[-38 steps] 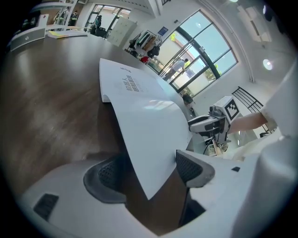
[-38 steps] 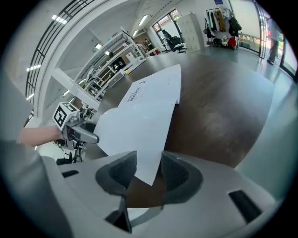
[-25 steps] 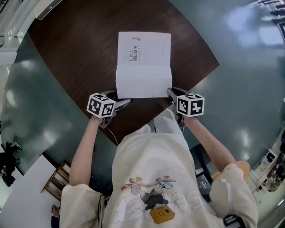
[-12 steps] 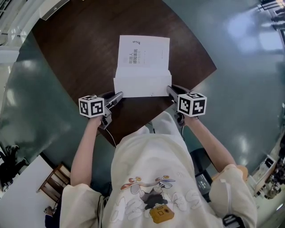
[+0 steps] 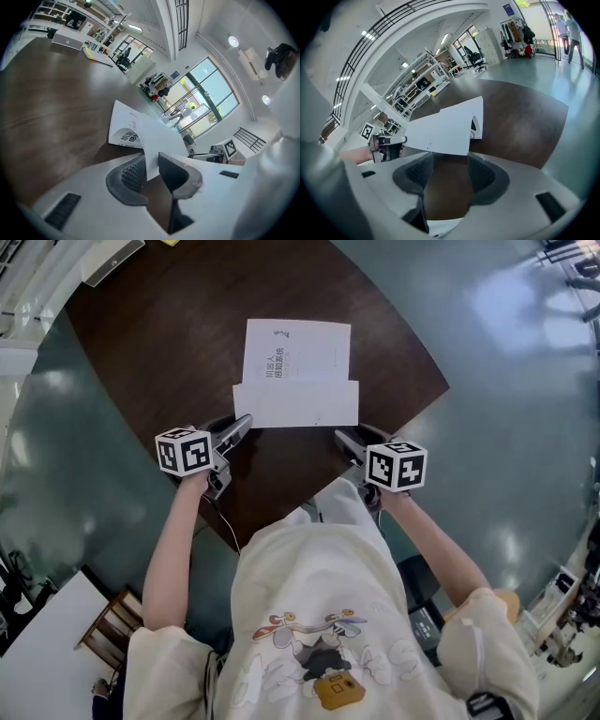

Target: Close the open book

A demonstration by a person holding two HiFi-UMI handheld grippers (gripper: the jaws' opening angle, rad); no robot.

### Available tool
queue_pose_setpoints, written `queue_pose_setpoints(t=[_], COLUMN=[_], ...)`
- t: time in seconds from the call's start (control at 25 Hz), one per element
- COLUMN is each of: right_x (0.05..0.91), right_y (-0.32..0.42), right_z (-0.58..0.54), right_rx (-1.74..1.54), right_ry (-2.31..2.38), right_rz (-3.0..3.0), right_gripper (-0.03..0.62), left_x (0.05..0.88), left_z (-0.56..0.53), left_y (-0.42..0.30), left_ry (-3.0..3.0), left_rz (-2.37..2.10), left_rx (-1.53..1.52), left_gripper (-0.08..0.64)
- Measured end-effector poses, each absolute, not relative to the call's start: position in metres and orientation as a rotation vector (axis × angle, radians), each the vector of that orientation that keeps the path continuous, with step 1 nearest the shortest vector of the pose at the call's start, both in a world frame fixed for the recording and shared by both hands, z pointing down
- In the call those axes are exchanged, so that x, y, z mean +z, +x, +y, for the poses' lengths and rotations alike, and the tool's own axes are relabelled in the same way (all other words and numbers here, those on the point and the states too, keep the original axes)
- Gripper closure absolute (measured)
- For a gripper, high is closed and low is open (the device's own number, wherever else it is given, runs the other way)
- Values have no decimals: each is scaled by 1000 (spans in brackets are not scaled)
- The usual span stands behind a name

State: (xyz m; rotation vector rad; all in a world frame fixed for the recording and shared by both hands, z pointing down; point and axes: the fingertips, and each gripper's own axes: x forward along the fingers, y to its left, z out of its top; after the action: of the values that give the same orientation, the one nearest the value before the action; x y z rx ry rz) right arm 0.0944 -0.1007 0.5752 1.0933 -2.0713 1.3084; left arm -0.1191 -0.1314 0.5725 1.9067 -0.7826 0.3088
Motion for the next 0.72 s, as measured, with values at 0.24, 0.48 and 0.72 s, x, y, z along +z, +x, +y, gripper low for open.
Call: queue_pose_setpoints(t=[0.24,0.48,0.72], right_x=[575,561,547], right_y=[112,122,127], right_z=[-143,-173,-207], right_rx=[1297,1283,1318], right_ry=[1239,1279,1287], right_rz=[-2039,-2075,-2163], right_gripper=[488,517,479], left_x=[561,553,564], left_z=[-157,-172,-163], left_y=[-112,-111,-121], left_ry=[1946,1995,1936], left_rz=[-779,-815,-871], left_rx=[290,343,319], left_gripper=[466,367,351])
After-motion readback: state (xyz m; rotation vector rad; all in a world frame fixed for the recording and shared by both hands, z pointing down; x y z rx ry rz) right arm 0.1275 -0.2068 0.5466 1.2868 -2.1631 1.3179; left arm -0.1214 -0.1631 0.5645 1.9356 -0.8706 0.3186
